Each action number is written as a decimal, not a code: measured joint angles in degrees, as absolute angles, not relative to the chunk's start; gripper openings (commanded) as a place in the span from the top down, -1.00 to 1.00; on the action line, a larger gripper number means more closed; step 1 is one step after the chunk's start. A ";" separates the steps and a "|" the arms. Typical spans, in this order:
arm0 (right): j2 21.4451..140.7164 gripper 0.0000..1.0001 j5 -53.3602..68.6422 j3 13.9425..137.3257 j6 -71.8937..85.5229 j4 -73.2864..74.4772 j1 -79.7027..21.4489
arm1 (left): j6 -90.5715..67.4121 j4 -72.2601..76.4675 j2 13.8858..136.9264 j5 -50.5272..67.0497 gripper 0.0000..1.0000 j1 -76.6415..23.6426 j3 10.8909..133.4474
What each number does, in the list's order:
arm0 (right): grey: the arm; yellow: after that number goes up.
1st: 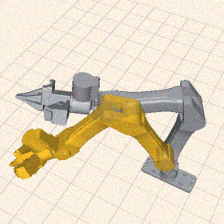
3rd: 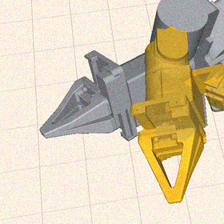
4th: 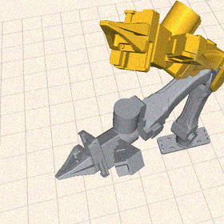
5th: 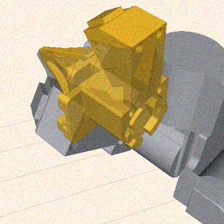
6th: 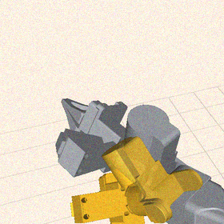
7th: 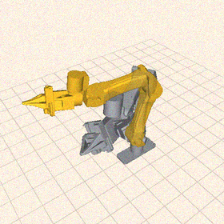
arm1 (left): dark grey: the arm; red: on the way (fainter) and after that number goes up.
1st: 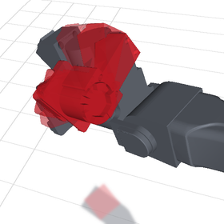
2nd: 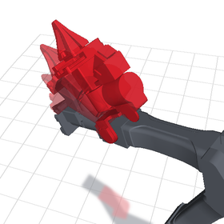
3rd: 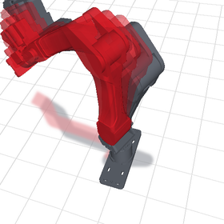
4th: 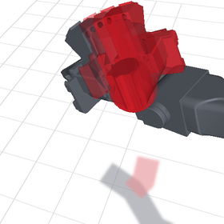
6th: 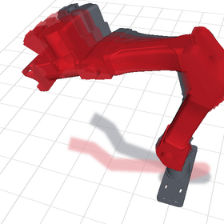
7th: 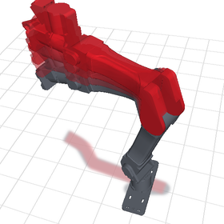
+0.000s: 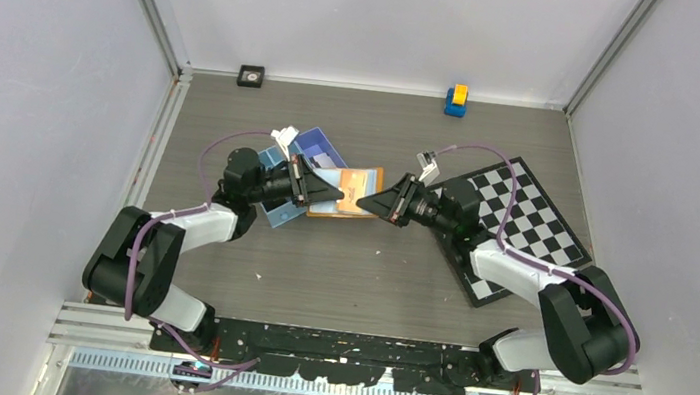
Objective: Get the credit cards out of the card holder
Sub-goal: Remove the credit card from the card holder.
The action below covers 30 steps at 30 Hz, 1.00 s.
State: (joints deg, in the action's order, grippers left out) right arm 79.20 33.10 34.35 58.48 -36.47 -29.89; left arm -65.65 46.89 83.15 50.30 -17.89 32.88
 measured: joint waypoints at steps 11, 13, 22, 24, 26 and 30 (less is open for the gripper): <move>79.20 0.99 33.61 33.74 60.34 -38.37 -29.39 | -66.96 48.29 83.68 50.78 0.88 -17.89 32.88; 79.22 0.99 34.00 33.74 60.47 -38.72 -29.28 | -67.31 48.88 83.88 51.03 0.85 -17.89 32.88; 80.23 0.99 35.40 33.74 62.22 -42.28 -28.08 | -67.90 50.57 83.94 51.05 0.52 -17.21 32.88; 80.25 0.99 35.35 33.74 62.41 -42.85 -27.81 | -68.58 50.83 84.01 51.05 0.66 -17.08 32.88; 80.27 0.99 35.33 33.74 62.65 -43.13 -27.64 | -68.90 51.09 84.01 51.05 0.77 -17.06 32.88; 80.27 0.99 35.42 33.74 63.07 -43.90 -27.64 | -68.99 51.90 84.05 51.07 0.53 -17.06 32.88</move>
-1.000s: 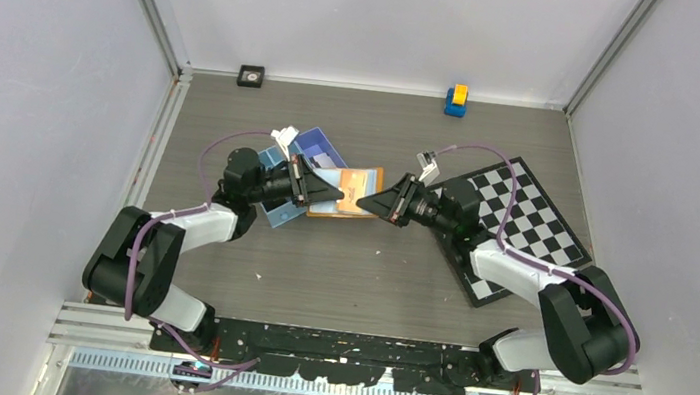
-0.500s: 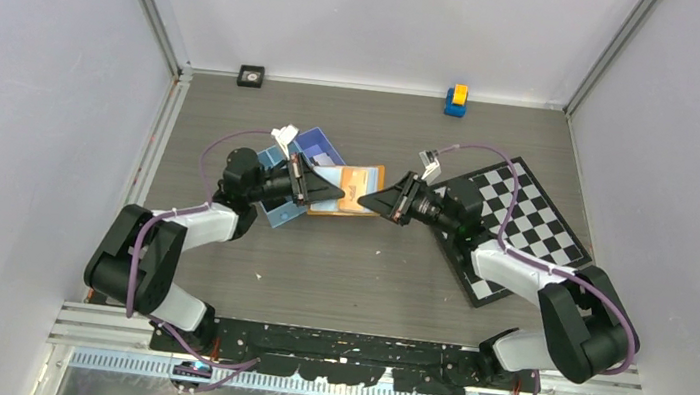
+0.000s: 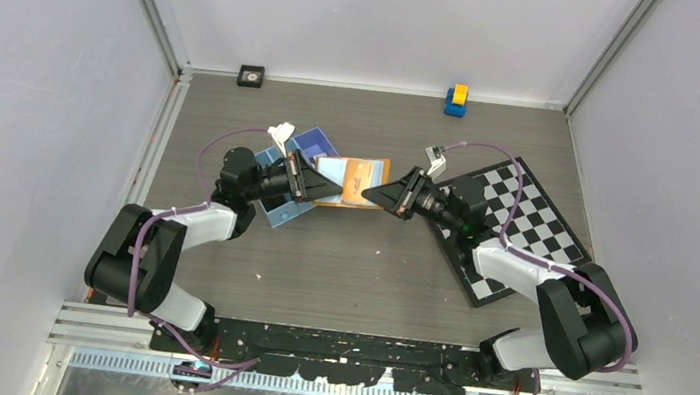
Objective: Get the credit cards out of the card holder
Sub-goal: Remove the credit card from the card holder.
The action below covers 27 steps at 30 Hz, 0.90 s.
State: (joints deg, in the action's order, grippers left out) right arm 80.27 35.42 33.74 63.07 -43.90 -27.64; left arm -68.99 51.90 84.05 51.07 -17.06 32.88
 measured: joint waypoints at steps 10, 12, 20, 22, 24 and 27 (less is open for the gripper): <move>81.17 0.99 35.77 33.74 63.29 -44.69 -27.77 | -70.32 54.02 85.56 51.77 0.75 -17.45 32.88; 81.41 0.99 35.94 33.74 63.35 -44.80 -27.83 | -70.54 54.48 85.97 51.99 0.75 -17.56 32.88; 82.54 0.99 36.45 34.22 63.61 -45.19 -28.08 | -71.99 56.99 86.89 52.58 0.88 -17.63 32.88; 82.54 0.99 36.53 34.28 63.61 -45.25 -28.08 | -72.16 57.30 86.94 52.60 1.00 -17.63 32.88; 82.54 0.99 36.51 34.28 63.61 -45.39 -28.08 | -72.29 57.60 87.02 52.62 1.00 -17.63 32.88; 82.54 0.99 36.47 34.28 63.61 -45.39 -28.08 | -72.88 57.82 87.09 52.62 1.00 -17.61 32.88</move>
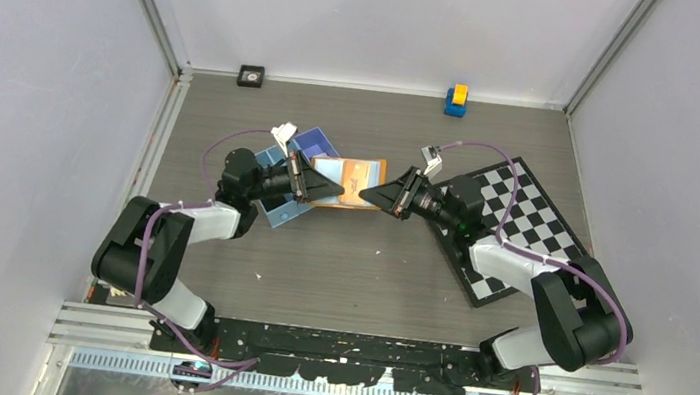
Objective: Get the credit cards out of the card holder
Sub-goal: Remove the credit card from the card holder.
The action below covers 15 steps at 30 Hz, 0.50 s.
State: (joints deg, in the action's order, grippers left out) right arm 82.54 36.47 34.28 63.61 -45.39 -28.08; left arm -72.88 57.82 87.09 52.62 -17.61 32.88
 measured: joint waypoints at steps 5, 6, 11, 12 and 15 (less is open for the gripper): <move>82.43 0.99 36.14 34.28 63.64 -45.43 -27.94 | -73.52 59.09 87.20 52.60 1.00 -16.97 32.56; 82.37 0.99 36.03 34.28 63.66 -45.43 -27.90 | -73.58 59.46 87.20 52.62 1.00 -16.88 32.42; 82.21 0.99 35.88 34.26 63.79 -45.45 -27.88 | -74.19 60.45 87.20 52.69 1.00 -16.71 32.03; 82.21 0.99 35.88 34.24 63.83 -45.45 -27.88 | -74.37 60.49 87.20 52.69 1.00 -16.69 31.99; 82.21 0.99 35.88 34.06 64.20 -45.60 -27.83 | -74.61 60.60 87.22 52.71 1.00 -16.69 31.81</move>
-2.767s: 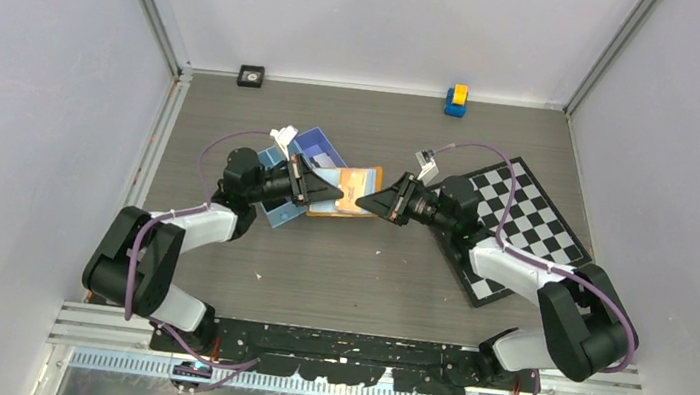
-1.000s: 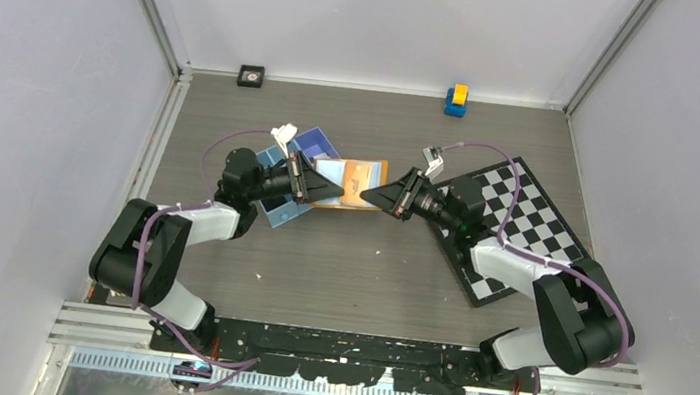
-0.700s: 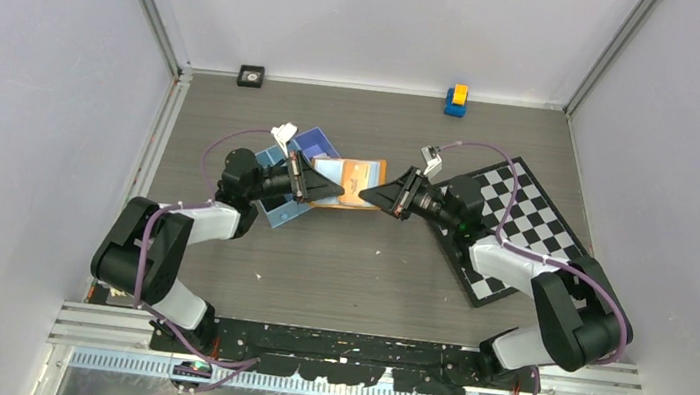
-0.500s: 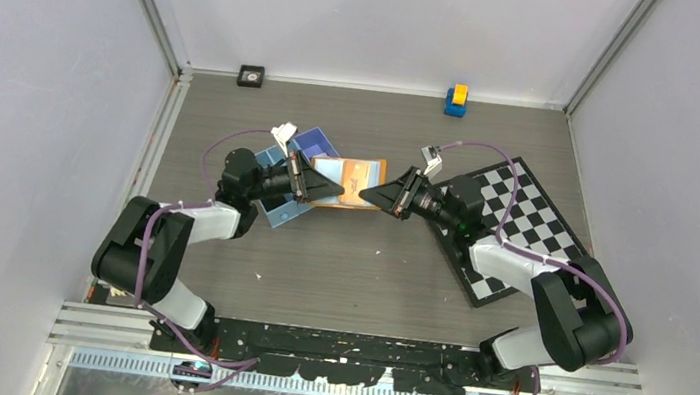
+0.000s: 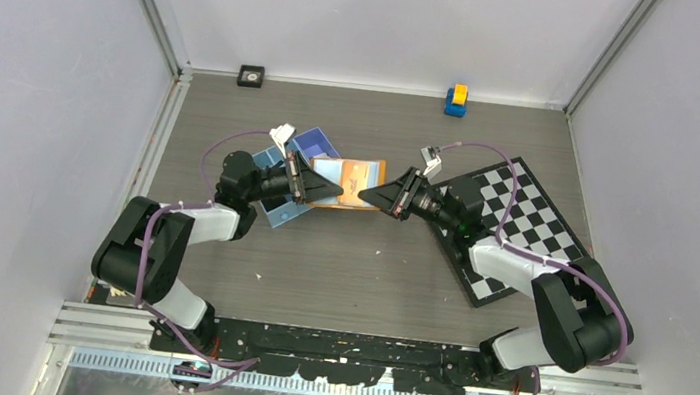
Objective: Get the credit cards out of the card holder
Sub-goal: Remove the credit card from the card holder.
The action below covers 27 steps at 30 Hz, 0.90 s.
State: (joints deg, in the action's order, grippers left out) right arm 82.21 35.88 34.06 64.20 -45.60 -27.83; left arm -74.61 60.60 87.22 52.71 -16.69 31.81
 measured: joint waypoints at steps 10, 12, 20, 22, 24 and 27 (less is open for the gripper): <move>82.21 0.99 35.92 33.74 64.84 -45.87 -27.64 | -74.72 60.49 87.42 52.71 1.00 -16.69 31.79; 82.21 0.99 35.92 33.71 64.88 -45.87 -27.64 | -74.65 60.34 87.42 52.69 1.00 -16.67 31.79; 82.21 0.99 35.90 33.45 64.86 -45.54 -27.64 | -73.93 58.28 87.37 52.71 1.00 -16.58 31.79; 82.21 0.99 35.92 33.50 64.62 -44.40 -27.64 | -73.01 56.80 87.00 52.71 1.00 -16.58 31.79; 82.30 0.99 36.36 33.91 64.27 -42.94 -27.66 | -71.57 54.19 86.11 52.60 1.00 -16.58 31.79; 83.40 0.99 37.01 35.33 63.75 -41.52 -27.90 | -68.29 48.40 83.50 51.57 1.00 -16.29 31.88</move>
State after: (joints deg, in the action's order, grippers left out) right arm 83.40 37.01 35.33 63.75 -41.52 -27.90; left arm -68.29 48.40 83.50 51.57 -16.29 31.88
